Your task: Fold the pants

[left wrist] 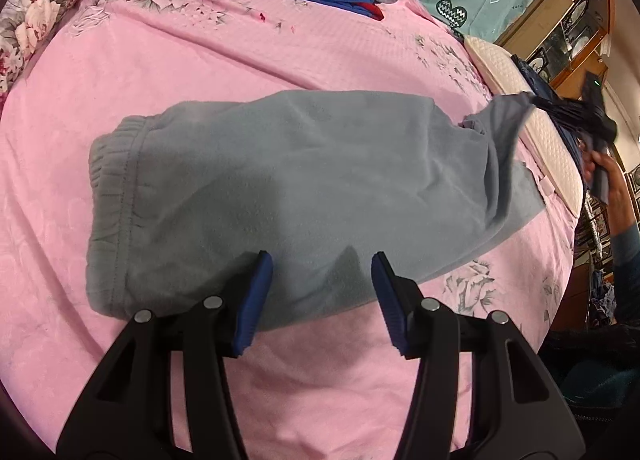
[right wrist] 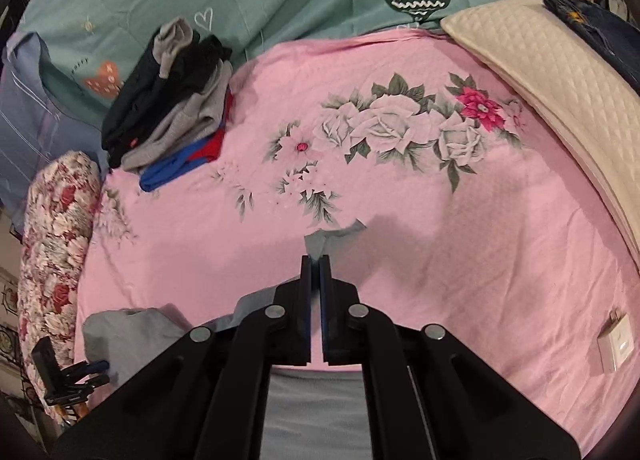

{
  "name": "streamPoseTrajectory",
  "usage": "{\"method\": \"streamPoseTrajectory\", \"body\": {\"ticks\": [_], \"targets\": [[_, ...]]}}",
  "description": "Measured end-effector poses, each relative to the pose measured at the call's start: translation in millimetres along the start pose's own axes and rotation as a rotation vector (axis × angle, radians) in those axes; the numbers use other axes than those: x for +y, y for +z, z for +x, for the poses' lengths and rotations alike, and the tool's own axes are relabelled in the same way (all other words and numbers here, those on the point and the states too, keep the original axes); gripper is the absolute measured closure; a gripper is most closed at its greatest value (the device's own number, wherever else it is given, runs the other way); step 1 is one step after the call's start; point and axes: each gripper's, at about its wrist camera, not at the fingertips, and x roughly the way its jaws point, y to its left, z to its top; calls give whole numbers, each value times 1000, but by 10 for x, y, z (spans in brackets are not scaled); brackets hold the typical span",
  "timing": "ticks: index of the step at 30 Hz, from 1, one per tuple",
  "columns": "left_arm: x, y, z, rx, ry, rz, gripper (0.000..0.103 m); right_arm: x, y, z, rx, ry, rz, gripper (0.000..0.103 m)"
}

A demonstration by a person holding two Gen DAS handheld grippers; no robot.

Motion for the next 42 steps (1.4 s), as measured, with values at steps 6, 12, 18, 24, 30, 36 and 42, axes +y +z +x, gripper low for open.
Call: {"method": "streamPoseTrajectory", "body": {"ticks": [6, 12, 18, 24, 30, 36, 42], "targets": [[66, -30, -60, 14, 21, -17, 50, -666, -595, -503, -61, 97, 161, 100], [149, -22, -91, 27, 43, -43, 50, -1149, -1380, -642, -61, 159, 310, 100], [179, -12, -119, 41, 64, -46, 50, -1311, -1573, -691, 9, 95, 274, 96], [121, -22, -95, 41, 109, -54, 48, -1014, -1170, -583, 34, 40, 74, 69], [174, -15, -103, 37, 91, -81, 48, -1052, -1188, -328, 117, 80, 110, 69], [134, 31, -54, 47, 108, -68, 45, -1152, -1215, -204, 125, 52, 128, 69], [130, 24, -51, 43, 110, -70, 44, -1144, -1184, -109, 132, 22, 89, 69]]}}
